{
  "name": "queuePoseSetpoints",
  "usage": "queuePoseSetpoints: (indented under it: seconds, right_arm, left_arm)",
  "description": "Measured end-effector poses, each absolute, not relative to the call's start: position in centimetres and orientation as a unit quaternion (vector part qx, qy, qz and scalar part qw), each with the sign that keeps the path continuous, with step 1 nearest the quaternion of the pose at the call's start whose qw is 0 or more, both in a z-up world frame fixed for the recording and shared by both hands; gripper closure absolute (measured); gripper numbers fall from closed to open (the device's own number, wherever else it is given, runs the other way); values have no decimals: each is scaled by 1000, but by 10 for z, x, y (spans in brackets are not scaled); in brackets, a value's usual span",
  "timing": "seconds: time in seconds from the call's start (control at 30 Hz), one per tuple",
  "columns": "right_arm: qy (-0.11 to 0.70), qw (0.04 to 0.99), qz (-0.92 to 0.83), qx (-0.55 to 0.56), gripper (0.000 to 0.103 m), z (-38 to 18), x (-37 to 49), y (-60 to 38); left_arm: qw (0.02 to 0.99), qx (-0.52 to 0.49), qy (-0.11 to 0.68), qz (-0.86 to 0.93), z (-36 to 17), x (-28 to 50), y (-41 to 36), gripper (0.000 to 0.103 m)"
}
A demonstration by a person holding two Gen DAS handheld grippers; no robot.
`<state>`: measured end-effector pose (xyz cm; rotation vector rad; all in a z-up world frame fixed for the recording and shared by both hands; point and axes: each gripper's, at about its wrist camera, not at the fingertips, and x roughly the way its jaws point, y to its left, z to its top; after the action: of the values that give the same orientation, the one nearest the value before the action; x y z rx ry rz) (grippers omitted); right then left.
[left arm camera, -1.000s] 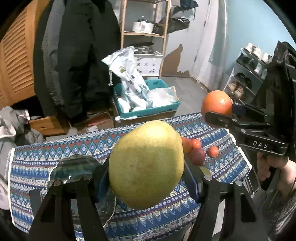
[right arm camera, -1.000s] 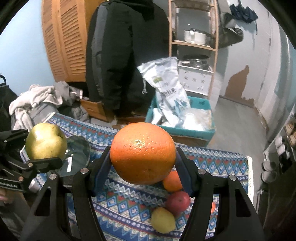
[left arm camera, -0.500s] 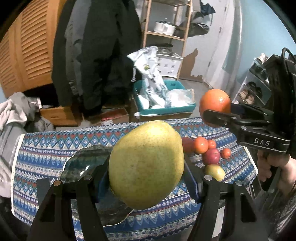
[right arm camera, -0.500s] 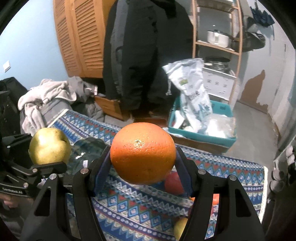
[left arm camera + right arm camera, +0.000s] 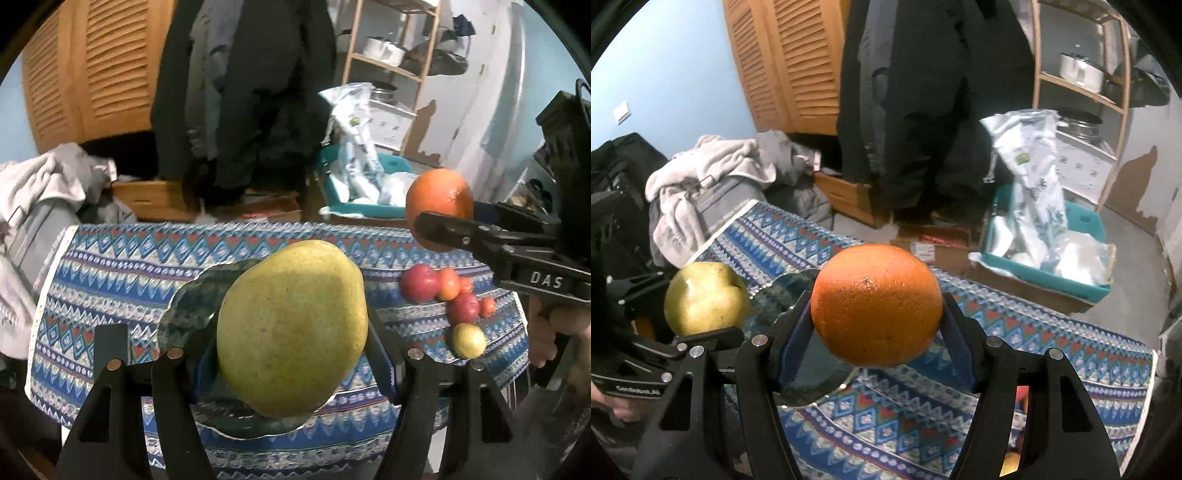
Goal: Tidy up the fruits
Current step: 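Lift and carry the pear and orange in both tools toward the glass bowl, then lower the pear and orange into the glass bowl and open both tools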
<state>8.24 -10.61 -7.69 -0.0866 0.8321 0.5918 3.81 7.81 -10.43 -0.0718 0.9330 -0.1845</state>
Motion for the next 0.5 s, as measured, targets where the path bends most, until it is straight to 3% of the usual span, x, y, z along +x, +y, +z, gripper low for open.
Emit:
queuePoseSetpoints:
  seconds: [0.5]
  right_arm:
    - [462, 822, 325, -69, 37, -147, 92, -31]
  left_arm:
    - [854, -63, 514, -48, -175, 46, 123, 33]
